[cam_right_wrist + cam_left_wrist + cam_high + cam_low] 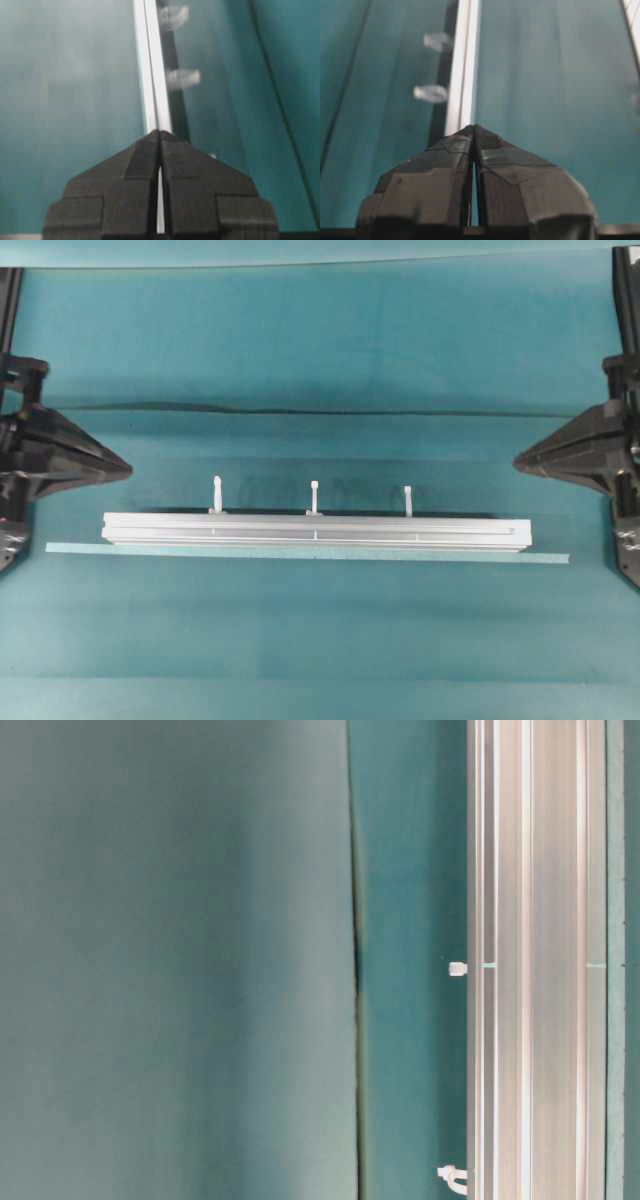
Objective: Lift the large metal rail with both hands.
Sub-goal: 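Move both grippers inward and down over the two ends of the silver rail, then close both grippers around the silver rail near its ends, then lift the held rail upward with both grippers together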
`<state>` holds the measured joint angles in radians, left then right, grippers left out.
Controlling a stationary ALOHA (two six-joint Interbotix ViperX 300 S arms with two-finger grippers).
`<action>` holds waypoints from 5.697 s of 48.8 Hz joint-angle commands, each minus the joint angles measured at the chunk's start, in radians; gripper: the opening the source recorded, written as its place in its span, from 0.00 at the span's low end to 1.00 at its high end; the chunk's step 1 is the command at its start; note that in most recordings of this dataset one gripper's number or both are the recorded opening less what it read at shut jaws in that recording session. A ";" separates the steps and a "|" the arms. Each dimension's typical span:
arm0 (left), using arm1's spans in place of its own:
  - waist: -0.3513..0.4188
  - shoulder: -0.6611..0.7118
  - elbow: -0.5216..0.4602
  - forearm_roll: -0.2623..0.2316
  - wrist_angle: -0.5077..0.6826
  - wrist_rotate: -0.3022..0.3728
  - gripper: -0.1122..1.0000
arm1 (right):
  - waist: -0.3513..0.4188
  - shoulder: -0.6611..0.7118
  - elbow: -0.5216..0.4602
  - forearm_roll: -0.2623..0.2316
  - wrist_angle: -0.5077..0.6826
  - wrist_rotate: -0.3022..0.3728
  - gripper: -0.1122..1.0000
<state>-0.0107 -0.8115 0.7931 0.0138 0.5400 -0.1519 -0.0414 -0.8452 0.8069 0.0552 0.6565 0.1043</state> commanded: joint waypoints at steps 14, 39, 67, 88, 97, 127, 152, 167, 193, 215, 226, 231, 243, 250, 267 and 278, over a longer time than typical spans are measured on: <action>-0.028 0.233 -0.160 0.003 0.273 0.003 0.09 | 0.051 0.222 -0.118 -0.005 0.273 0.006 0.10; -0.063 0.351 -0.169 0.003 0.310 0.028 0.24 | 0.097 0.399 -0.143 0.043 0.261 0.009 0.28; -0.063 0.511 -0.117 0.003 0.281 0.069 0.99 | 0.124 0.532 -0.086 -0.029 0.212 0.009 0.97; -0.052 0.592 -0.011 0.006 0.121 0.072 0.99 | 0.124 0.653 -0.051 -0.051 0.078 0.008 0.97; -0.034 0.630 0.014 0.006 0.100 0.075 0.99 | 0.123 0.704 -0.032 -0.052 0.015 0.009 0.97; -0.003 0.706 0.023 0.008 -0.011 0.106 0.99 | 0.117 0.749 -0.015 -0.052 -0.052 0.011 0.97; 0.011 0.761 0.028 0.008 -0.080 0.100 0.98 | 0.101 0.773 0.018 -0.052 -0.124 0.011 0.97; 0.011 0.765 0.029 0.008 -0.095 0.092 0.75 | 0.084 0.792 0.014 -0.051 -0.117 0.015 0.78; 0.011 0.767 0.023 0.008 -0.100 0.092 0.42 | 0.080 0.793 0.012 -0.046 -0.118 0.011 0.45; 0.006 0.726 -0.005 0.008 -0.086 0.067 0.42 | 0.080 0.759 -0.011 -0.046 -0.074 0.011 0.45; -0.002 0.637 -0.097 0.008 0.089 0.069 0.42 | 0.080 0.683 -0.097 -0.046 0.092 0.011 0.45; -0.003 0.604 -0.129 0.008 0.170 0.067 0.42 | 0.080 0.655 -0.140 -0.046 0.163 0.011 0.45; -0.015 0.508 -0.207 0.008 0.299 0.046 0.42 | 0.080 0.594 -0.247 -0.044 0.318 0.011 0.45; -0.017 0.477 -0.255 0.008 0.383 0.037 0.42 | 0.080 0.568 -0.310 -0.046 0.407 0.011 0.45; -0.017 0.456 -0.368 0.008 0.499 0.037 0.42 | 0.086 0.554 -0.451 -0.043 0.551 0.012 0.45; -0.017 0.454 -0.460 0.008 0.574 0.035 0.42 | 0.092 0.554 -0.538 -0.043 0.624 0.015 0.45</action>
<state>-0.0322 -0.3329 0.4172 0.0199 1.1152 -0.1120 0.0460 -0.2823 0.3421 0.0123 1.2824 0.1089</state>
